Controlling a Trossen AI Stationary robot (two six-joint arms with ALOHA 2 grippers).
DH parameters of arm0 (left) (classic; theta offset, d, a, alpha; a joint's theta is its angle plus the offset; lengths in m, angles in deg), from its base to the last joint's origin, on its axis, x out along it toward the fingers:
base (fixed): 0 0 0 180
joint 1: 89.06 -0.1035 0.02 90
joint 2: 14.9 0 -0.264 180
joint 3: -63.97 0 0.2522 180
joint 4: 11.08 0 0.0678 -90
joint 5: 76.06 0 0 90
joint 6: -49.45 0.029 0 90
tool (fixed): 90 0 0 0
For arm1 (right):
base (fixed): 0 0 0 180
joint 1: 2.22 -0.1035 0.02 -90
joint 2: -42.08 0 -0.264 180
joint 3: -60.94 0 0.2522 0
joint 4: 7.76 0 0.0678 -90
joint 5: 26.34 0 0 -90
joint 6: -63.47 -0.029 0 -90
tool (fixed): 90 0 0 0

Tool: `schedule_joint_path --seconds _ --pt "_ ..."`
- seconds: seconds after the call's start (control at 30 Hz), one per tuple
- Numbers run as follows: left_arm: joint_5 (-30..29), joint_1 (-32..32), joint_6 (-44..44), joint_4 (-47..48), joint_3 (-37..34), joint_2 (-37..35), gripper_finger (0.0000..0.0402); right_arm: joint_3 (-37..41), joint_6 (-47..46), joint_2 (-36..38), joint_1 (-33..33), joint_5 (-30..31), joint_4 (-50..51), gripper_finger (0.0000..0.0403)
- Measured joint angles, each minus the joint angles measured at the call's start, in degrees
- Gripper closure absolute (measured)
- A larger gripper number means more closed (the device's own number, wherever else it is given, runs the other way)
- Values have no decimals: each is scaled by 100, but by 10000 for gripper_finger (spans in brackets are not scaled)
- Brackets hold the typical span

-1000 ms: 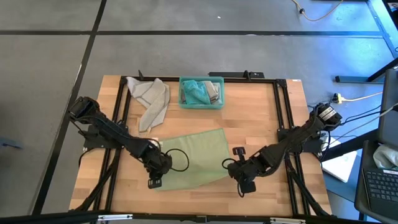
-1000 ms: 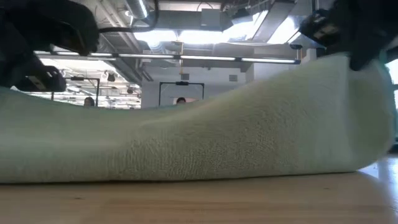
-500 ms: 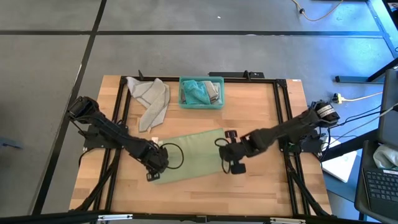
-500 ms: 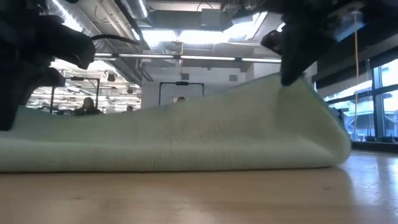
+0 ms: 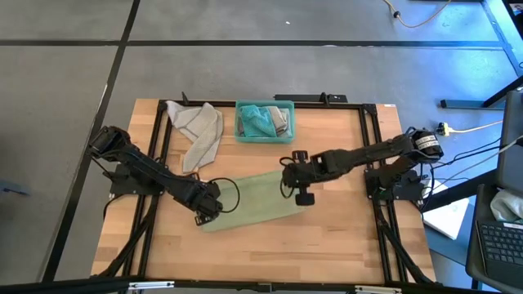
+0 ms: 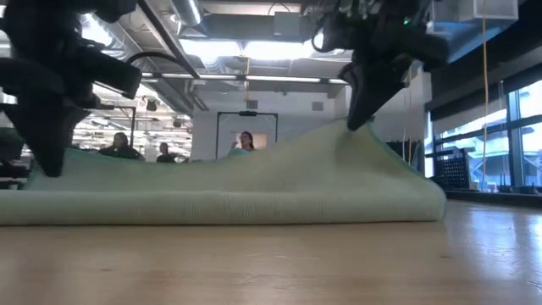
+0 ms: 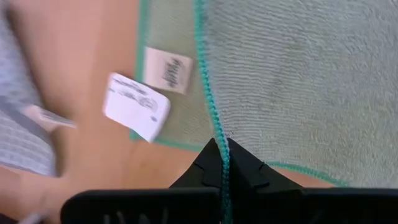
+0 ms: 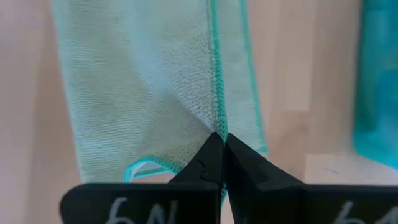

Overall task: Fold microfiber towels
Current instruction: Fold the green towel

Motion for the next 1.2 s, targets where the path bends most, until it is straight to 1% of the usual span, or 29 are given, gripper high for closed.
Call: schedule_joint_path --seconds 0.1,0.2,0.4,0.5,0.67,0.73,0.83,1.07,1.2 --pt "-221 -112 2 29 0 0 401 33 173 2 222 -2 -97 392" --pt "-323 -246 24 113 0 0 401 59 330 2 429 -10 -176 392" --pt "-557 -445 27 424 -8 2 401 59 610 -118 761 -198 -378 392" --pt "-557 -520 17 408 -84 2 401 64 629 -191 875 -262 -415 392" --pt "-333 -543 4 311 -211 7 401 64 635 -289 966 -418 -487 389" --pt "-247 -540 2 293 -246 7 400 63 630 -318 998 -613 -520 381" --pt "-236 -510 6 274 -254 7 386 62 592 -374 1025 -800 -547 360" --pt "-327 -604 24 231 -254 7 331 59 581 -415 1029 -756 -594 301" --pt "-331 -686 26 388 -246 7 311 59 553 -415 1028 -756 -545 281"
